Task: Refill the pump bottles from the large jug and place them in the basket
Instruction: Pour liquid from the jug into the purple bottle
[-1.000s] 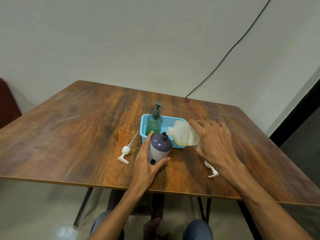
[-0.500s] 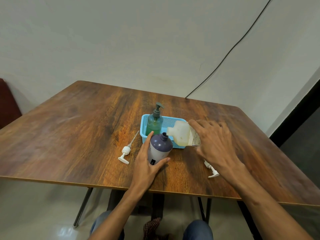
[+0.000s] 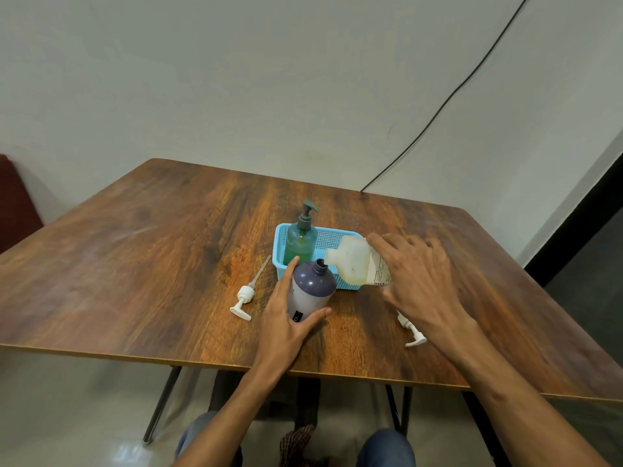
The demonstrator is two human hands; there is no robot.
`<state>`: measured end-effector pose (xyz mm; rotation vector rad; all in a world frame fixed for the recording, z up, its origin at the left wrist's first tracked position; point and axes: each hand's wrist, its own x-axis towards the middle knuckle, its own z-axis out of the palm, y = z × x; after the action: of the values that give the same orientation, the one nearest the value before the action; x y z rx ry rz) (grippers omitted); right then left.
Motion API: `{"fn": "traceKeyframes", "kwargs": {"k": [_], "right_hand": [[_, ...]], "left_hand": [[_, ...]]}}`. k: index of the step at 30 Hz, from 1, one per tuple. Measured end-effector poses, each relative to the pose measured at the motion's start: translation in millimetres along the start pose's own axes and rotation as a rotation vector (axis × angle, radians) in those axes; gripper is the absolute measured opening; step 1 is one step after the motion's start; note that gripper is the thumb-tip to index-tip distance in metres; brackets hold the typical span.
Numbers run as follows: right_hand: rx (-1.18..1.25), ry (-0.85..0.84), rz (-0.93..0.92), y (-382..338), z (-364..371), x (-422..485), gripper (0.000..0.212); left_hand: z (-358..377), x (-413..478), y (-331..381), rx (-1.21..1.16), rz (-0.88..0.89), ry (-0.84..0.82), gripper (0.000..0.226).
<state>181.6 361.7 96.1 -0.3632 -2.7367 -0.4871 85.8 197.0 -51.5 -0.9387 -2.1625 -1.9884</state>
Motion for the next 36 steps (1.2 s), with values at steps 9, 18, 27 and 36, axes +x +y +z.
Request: {"fn": "traceKeyframes", "kwargs": {"k": [9, 18, 27, 36], "right_hand": [[-0.004, 0.021, -0.006, 1.0, 3.3, 1.0, 0.082], [0.006, 0.017, 0.0, 1.5, 3.2, 0.6, 0.082], [-0.014, 0.056, -0.016, 2.7, 7.7, 1.1, 0.077], [-0.023, 0.038, -0.022, 2.7, 7.7, 1.8, 0.079]], "left_hand": [[-0.1, 0.2, 1.1, -0.009, 0.002, 0.001, 0.099], [0.8, 1.1, 1.0, -0.013, 0.002, -0.002, 0.097], [0.6, 0.2, 0.9, -0.02, -0.001, -0.003, 0.099], [0.6, -0.2, 1.8, -0.007, -0.013, -0.005, 0.1]]}}
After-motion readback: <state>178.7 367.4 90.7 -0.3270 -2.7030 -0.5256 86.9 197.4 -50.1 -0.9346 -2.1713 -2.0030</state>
